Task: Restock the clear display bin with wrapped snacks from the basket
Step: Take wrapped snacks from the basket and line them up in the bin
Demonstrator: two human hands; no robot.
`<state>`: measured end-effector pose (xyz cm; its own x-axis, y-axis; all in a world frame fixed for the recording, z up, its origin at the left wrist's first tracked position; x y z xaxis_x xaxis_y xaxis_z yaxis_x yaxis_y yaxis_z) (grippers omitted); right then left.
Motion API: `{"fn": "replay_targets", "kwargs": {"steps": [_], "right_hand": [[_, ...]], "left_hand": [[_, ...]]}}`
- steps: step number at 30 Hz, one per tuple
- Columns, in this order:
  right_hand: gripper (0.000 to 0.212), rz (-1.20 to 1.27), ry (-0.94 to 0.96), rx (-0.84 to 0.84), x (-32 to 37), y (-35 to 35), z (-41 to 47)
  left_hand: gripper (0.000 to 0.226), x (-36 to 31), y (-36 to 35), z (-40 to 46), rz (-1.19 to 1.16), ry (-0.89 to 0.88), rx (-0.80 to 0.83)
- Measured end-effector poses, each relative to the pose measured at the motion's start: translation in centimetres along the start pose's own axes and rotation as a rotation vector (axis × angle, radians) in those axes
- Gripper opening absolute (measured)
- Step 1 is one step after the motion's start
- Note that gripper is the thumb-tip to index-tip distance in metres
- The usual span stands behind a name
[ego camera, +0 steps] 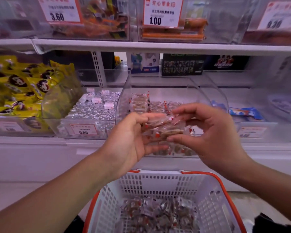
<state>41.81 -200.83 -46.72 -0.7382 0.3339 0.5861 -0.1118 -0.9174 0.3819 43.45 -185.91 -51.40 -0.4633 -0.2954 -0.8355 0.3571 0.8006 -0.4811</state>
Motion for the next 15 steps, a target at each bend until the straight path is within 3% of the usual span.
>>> {"fn": "replay_targets", "kwargs": {"steps": [5, 15], "right_hand": [[0.071, -0.267, 0.199, 0.049, 0.7, -0.8, -0.1], [0.078, -0.286, 0.138, 0.253, 0.0, -2.7, -0.7]], "left_hand": [[0.037, 0.4, -0.5, 0.3, 0.246, -0.19, -0.174], [0.023, -1.0, -1.4, -1.6, 0.595, -0.535, -0.29]]}}
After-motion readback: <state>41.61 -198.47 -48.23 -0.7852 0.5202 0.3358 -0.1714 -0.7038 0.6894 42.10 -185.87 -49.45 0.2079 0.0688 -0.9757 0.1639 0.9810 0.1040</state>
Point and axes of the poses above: each hand's wrist, its own z-axis towards the middle knuckle, its own y-axis out of the back of the hand, x = y × z, the point moved 7 cm from there along z, towards the middle knuckle, and after that the axes turned 14 degrees about y, right-handed, at the moved point
